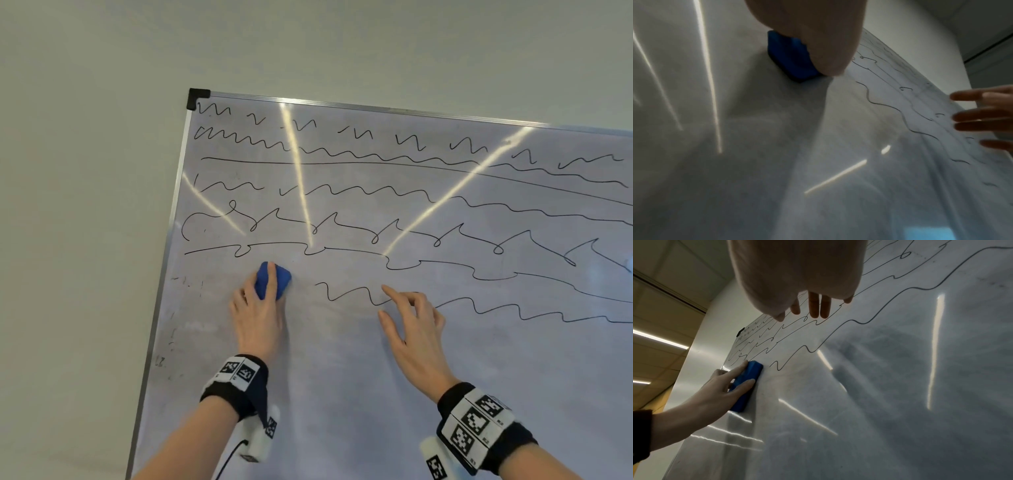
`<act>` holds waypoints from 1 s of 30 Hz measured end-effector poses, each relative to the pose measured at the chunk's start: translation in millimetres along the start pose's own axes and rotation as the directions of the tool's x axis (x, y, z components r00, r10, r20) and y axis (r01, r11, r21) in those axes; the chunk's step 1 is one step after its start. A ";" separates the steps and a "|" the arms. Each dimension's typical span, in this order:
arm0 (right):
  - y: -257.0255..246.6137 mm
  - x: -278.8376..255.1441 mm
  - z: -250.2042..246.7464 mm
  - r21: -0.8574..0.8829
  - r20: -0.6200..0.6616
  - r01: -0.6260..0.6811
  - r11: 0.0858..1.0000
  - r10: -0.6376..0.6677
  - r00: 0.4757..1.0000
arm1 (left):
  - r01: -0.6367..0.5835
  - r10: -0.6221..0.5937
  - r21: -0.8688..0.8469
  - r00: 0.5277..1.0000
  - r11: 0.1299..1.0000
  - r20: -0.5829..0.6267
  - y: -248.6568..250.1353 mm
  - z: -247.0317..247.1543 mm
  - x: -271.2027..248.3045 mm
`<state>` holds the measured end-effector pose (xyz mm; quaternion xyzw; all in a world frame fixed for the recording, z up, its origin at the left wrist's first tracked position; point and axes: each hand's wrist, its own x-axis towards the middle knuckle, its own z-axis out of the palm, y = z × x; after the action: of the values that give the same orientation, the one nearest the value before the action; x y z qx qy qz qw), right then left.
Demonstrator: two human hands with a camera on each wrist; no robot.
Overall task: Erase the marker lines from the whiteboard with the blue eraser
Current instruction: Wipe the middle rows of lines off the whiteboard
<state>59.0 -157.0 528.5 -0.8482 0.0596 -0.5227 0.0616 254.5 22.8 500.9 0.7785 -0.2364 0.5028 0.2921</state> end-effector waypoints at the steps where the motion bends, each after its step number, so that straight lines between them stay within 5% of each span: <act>1: 4.0 -1.0 -2.9 0.002 -0.003 -0.001 1.000 0.001 1.000 | 0.003 -0.003 -0.025 1.000 1.000 0.005 12.8 2.1 -2.1; 5: 15.4 0.6 -10.4 0.003 -0.018 -0.013 1.000 0.013 1.000 | -0.256 0.256 -0.030 0.966 0.966 0.025 65.4 9.1 -19.7; 9: 20.8 2.9 -12.4 0.009 -0.027 0.000 1.000 0.000 1.000 | -0.450 0.449 0.030 0.893 0.893 0.017 56.0 11.1 -17.8; 11: 24.7 1.3 -14.1 0.013 -0.030 0.005 1.000 -0.005 1.000 | -0.396 0.396 0.034 0.918 0.918 -0.020 35.5 9.2 -9.1; 13: 30.9 -1.4 -17.1 0.023 -0.032 -0.001 1.000 0.002 0.999 | -0.206 0.206 0.009 0.976 0.979 -0.067 26.7 8.8 -2.4; 16: 43.7 -7.1 -22.9 0.010 -0.018 -0.009 1.000 0.009 1.000 | -0.012 0.010 -0.028 0.998 1.000 -0.060 47.0 14.1 -3.4; 18: 50.9 -9.2 -25.9 0.005 -0.009 -0.020 1.000 0.020 1.000 | -0.038 0.036 -0.031 0.997 0.999 -0.065 70.0 18.4 -9.3; 20: 56.2 -10.2 -27.3 -0.002 -0.008 -0.028 1.000 0.028 1.000 | -0.187 0.186 -0.021 0.981 0.982 -0.052 93.8 22.0 -21.7; 26: 60.9 -7.4 -30.7 -0.016 -0.008 0.002 1.000 -0.003 1.000 | -0.519 0.519 0.026 0.855 0.854 0.021 90.6 23.2 -33.0; 30: 70.0 -12.6 -43.4 -0.005 -0.048 0.020 1.000 -0.020 0.999 | -0.261 0.261 -0.032 0.965 0.965 -0.020 63.8 14.1 -15.3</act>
<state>12.0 -225.6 525.2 -0.8360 0.0540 -0.5435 0.0530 215.5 -31.6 496.1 0.7314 -0.3432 0.5388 0.2385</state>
